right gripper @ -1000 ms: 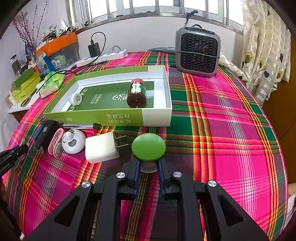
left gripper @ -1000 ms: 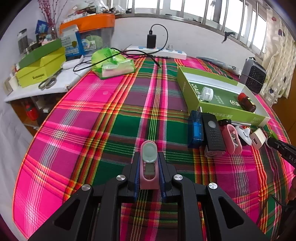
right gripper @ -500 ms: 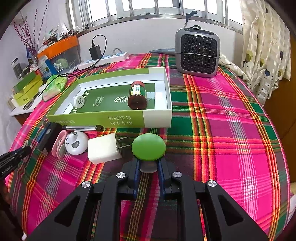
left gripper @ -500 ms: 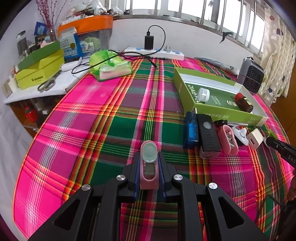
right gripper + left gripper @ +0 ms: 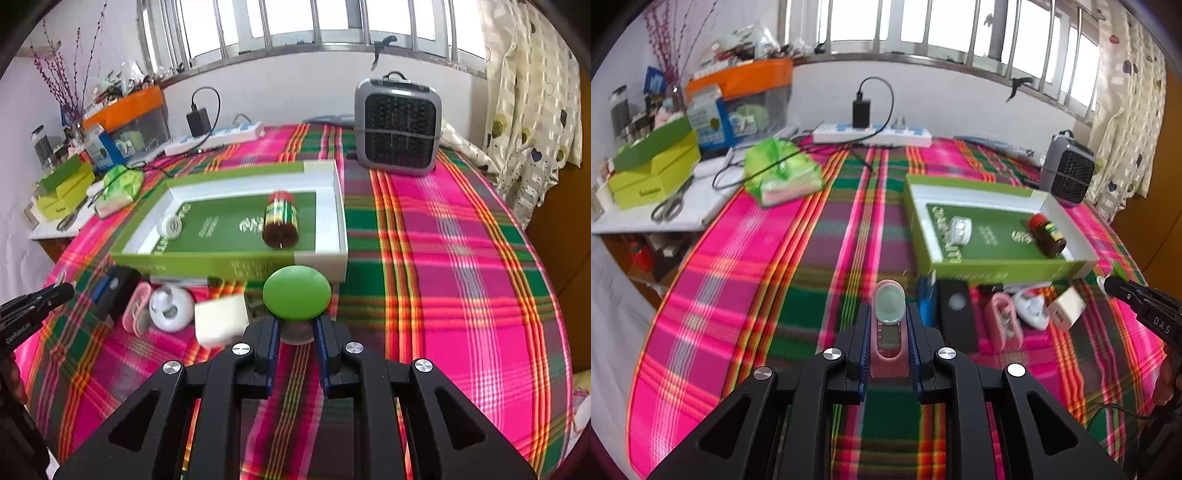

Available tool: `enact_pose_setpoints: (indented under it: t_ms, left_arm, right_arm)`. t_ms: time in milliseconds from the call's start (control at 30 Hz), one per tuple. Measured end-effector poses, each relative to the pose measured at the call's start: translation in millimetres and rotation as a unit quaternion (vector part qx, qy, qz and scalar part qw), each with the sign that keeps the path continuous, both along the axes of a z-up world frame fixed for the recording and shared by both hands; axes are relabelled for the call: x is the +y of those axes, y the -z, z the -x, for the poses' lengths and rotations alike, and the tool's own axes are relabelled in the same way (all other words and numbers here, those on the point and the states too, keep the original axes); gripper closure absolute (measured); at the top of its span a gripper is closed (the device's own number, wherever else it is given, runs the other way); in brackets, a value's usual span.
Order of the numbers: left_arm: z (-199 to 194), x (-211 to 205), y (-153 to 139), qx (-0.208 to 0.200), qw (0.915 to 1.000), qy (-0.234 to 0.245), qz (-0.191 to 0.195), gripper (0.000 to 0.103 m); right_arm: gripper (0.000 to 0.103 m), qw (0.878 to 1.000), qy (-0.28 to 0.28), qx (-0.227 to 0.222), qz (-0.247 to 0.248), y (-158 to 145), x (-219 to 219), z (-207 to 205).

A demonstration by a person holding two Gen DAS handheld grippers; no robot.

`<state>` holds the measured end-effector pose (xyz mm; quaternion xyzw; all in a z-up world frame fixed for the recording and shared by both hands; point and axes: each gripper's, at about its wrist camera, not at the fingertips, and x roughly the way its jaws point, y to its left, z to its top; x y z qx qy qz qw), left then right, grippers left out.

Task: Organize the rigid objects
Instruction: 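Carry the pink clip and green mushroom object over the tray with both tools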

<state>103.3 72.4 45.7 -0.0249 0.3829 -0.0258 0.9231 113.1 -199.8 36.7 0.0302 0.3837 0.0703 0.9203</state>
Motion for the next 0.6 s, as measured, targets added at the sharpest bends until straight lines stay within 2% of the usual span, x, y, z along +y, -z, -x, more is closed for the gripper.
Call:
enact_pose_setpoints:
  t_ms: [600]
  left_arm:
    - [-57,-33,-33,-0.022,0.9988,0.042,0.014,0.086]
  right_arm:
    - [0.085,0.999,-0.015,-0.034,0.01,-39,0,-42]
